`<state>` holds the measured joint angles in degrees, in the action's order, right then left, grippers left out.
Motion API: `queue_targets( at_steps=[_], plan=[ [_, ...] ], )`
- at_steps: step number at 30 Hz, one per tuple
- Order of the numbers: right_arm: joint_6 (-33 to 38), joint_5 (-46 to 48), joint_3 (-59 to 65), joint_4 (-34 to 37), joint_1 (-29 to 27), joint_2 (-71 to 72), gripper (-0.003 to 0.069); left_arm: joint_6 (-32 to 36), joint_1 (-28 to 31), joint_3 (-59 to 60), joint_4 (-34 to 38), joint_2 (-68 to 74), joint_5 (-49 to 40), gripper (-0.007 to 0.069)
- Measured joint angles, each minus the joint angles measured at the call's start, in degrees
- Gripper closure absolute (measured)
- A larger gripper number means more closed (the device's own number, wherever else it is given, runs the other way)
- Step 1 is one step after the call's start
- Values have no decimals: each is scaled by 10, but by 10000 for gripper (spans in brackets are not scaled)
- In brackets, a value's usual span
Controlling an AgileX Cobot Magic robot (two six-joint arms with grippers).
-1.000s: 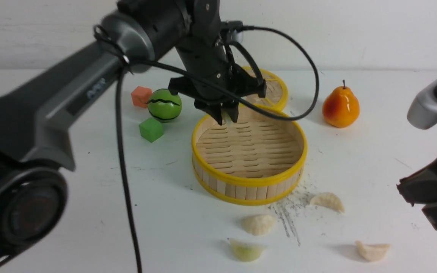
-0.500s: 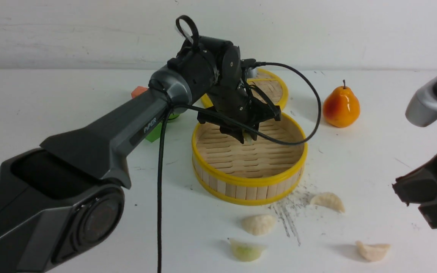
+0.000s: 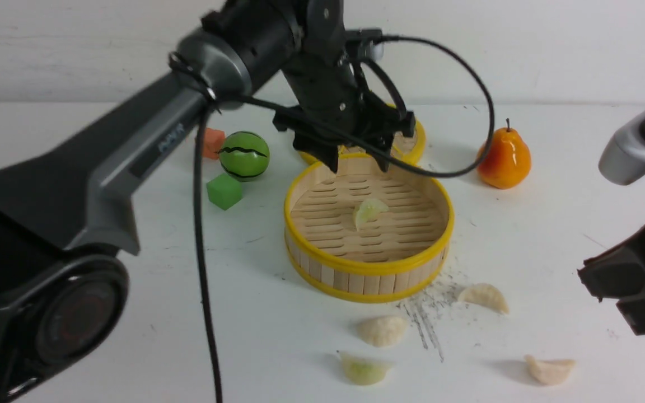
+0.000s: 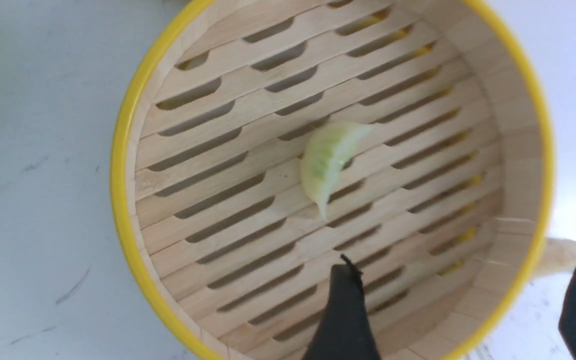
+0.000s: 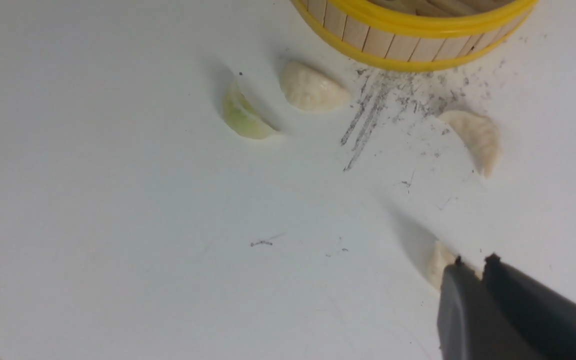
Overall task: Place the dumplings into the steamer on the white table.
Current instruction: 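Place the dumpling into the bamboo steamer basket with the left gripper, then reach for and grasp a dumpling on the table with the left gripper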
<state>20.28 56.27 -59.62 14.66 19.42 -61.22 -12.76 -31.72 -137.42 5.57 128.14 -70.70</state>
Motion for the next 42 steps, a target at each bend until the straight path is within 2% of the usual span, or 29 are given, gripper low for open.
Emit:
queue_targets(
  at_steps=[3,9,12,16,17,18,19,23,35,38,40,41,42],
  plan=[
    [0,0,0,1,1,0,596,35,-2,34,15,-55,-4,113],
    [-1,11,0,-20,1,5,589,137,-32,227,17,-160,-4,123],
    [-44,15,0,-78,1,24,585,216,-58,348,21,-198,-4,123],
    [-176,21,0,-201,1,58,580,319,-96,467,23,-205,16,131],
    [-182,21,0,-207,1,59,580,322,-100,471,23,-205,20,132],
    [-235,24,0,-257,1,73,578,353,-114,495,23,-204,51,140],
    [-254,24,0,-274,1,79,577,370,-121,504,24,-201,70,145],
    [-297,25,0,-309,1,100,574,418,-132,512,27,-178,114,159],
    [-299,38,12,-297,1,114,573,453,-132,512,8,-101,191,183],
    [-299,33,28,-297,1,114,573,455,-133,512,3,-93,202,248],
    [-299,26,37,-297,1,114,573,448,-133,512,3,-93,206,319],
    [-299,23,38,-297,1,114,573,440,-133,512,2,-93,208,394],
    [-299,21,40,-297,1,114,573,432,-133,512,2,-93,208,421]
  ],
)
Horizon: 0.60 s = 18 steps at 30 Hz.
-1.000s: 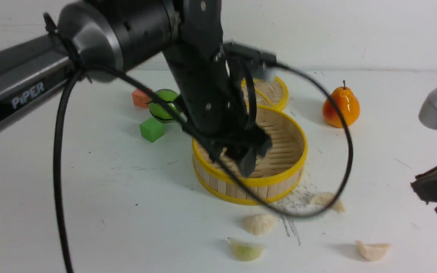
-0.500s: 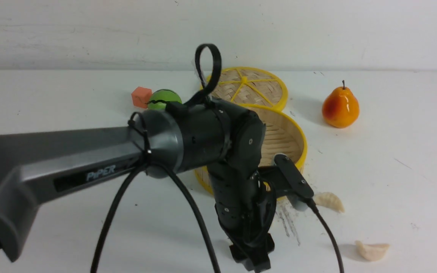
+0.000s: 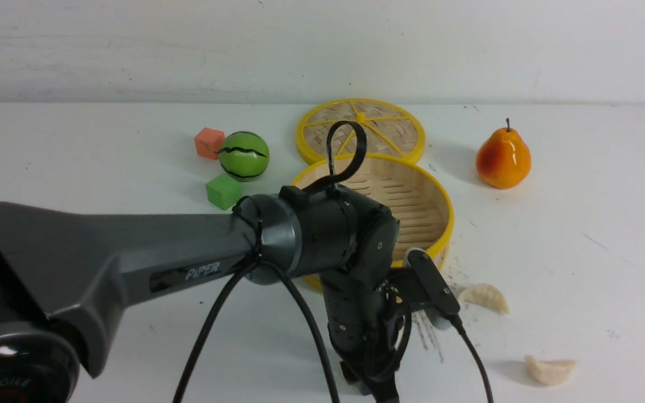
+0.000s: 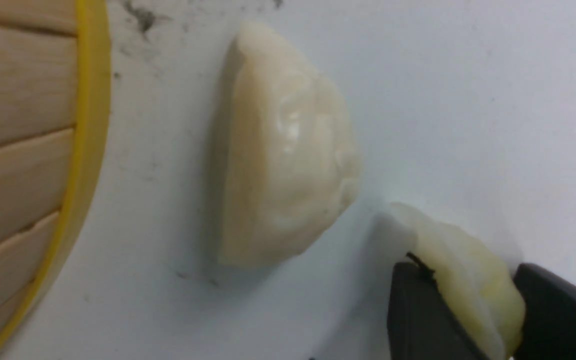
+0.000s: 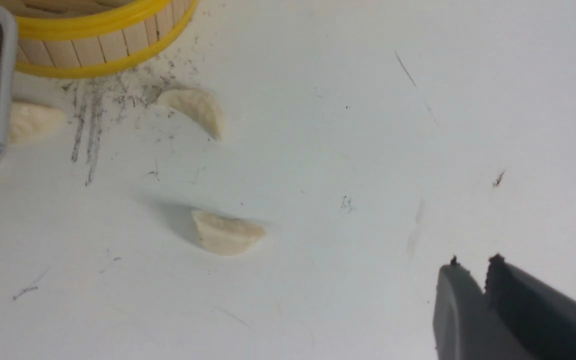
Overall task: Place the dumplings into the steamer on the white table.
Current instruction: 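Reach for and grasp a dumpling on the table with the left gripper, then place the dumpling into the bamboo steamer basket with the left gripper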
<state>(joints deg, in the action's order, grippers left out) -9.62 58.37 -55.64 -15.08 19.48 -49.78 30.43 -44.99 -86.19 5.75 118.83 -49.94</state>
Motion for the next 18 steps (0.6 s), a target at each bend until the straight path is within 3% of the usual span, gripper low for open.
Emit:
queue_targets(
  at_steps=[5,12,18],
  plan=[
    [0,-7,0,0,0,0,573,-68,0,-28,-17,0,-46,418],
    [1,-11,0,0,0,0,566,-199,9,-175,-28,-20,-149,418],
    [1,-16,0,4,0,0,564,-354,90,-338,0,-8,-137,418]
  ],
)
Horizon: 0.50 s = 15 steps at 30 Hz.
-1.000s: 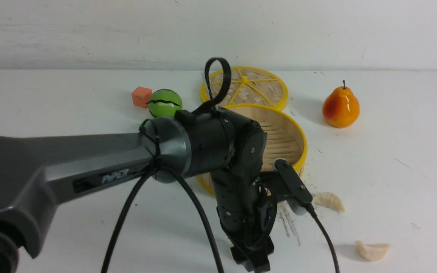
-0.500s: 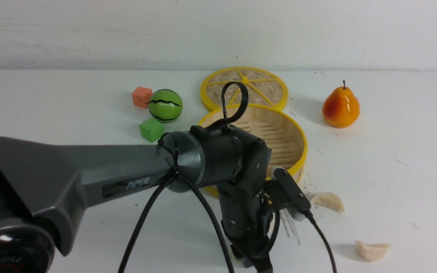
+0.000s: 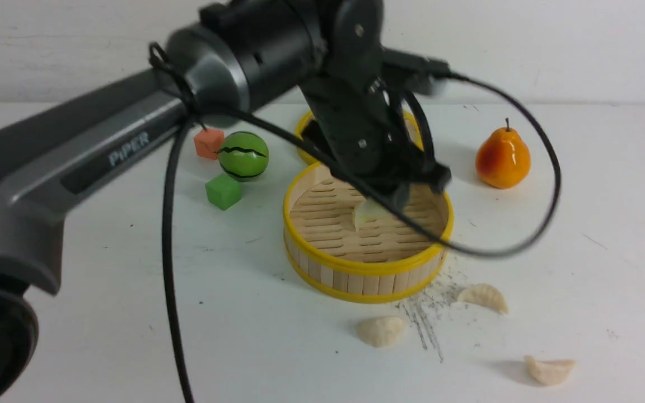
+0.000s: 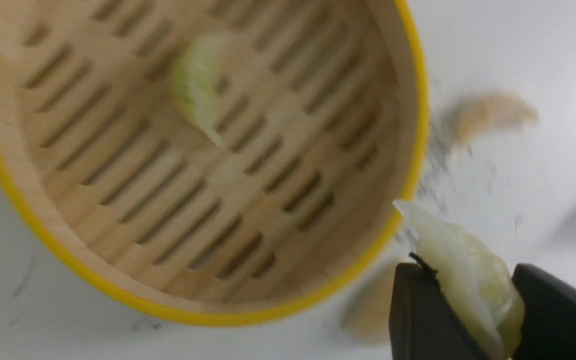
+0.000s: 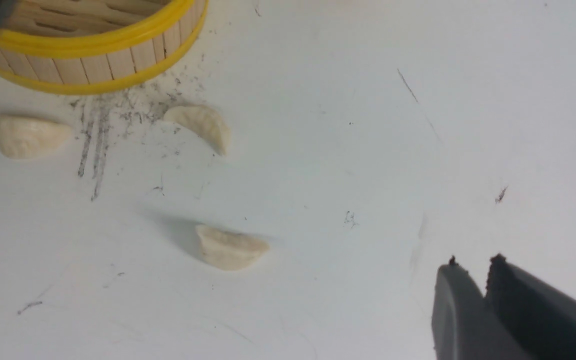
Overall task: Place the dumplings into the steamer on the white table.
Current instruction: 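Place the dumpling into the bamboo steamer basket with the left gripper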
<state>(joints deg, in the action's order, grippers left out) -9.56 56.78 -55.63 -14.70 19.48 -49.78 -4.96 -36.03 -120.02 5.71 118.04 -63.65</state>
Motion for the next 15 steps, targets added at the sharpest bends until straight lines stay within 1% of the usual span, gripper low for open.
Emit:
queue_targets(
  at_steps=[2,3,4,6,15],
  plan=[
    [0,-4,0,6,0,0,564,-36,28,-29,10,20,23,418],
    [0,-5,0,7,0,0,564,-43,34,-31,11,23,25,418],
    [0,-10,0,10,0,0,564,-63,50,-40,11,45,46,418],
    [0,-12,0,12,0,0,564,-77,65,-41,9,76,65,418],
    [0,-12,0,12,0,0,564,-84,69,-41,-34,158,112,418]
  ],
)
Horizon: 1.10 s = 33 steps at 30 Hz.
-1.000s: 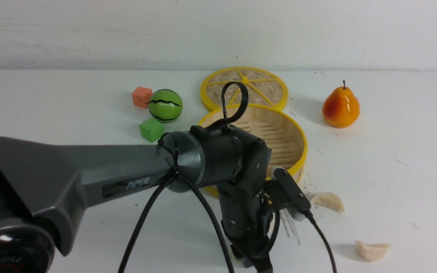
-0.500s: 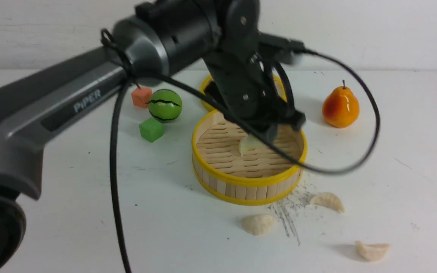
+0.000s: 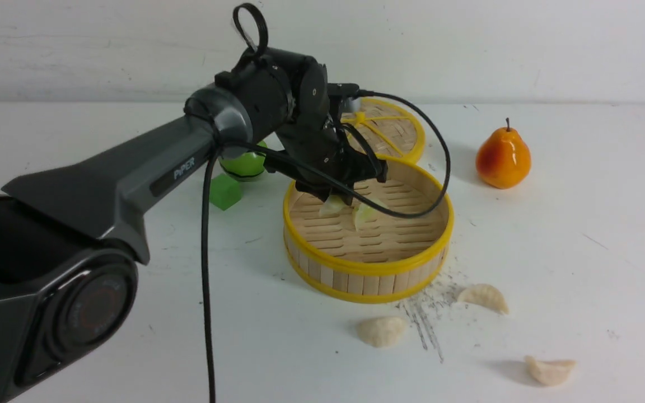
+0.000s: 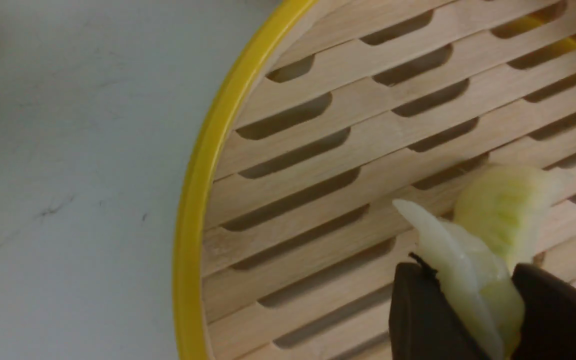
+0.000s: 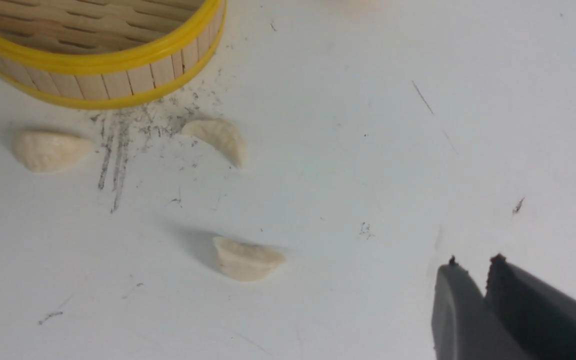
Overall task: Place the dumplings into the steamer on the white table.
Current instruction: 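Place the dumpling into the bamboo steamer basket with the left gripper, then reach for and grasp a dumpling on the table with the left gripper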
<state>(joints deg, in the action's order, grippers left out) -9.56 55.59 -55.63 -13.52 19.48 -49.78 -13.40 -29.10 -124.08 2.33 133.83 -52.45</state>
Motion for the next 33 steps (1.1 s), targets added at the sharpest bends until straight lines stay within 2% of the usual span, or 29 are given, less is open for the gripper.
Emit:
queue_targets(
  at_steps=[4,5,6,7,8,12,15,16,22,25,29,33],
  plan=[
    [0,0,0,1,0,0,564,0,0,0,-7,9,6,358],
    [0,0,0,0,0,0,564,0,0,0,-7,8,3,305],
    [0,0,0,0,0,0,564,0,0,0,-7,8,3,305],
    [0,0,0,0,0,0,564,-5,0,-5,-7,8,-14,230],
    [0,1,0,0,0,0,564,-12,0,-11,-7,8,-31,192],
    [0,0,0,0,0,0,564,-21,-4,-47,-1,-11,-108,106],
    [0,-2,0,2,0,0,564,6,-11,-62,16,-39,-148,97],
    [0,-7,0,2,0,0,564,40,-24,-65,33,-67,-172,97],
    [0,-13,0,7,0,0,562,134,-94,-28,56,-139,-185,139],
    [0,-12,0,12,0,0,557,184,-149,27,50,-158,-187,160],
    [0,-10,0,17,0,0,553,246,-191,89,26,-148,-187,165],
    [0,-10,0,25,0,0,552,258,-206,111,-11,-121,-187,165]
  ],
)
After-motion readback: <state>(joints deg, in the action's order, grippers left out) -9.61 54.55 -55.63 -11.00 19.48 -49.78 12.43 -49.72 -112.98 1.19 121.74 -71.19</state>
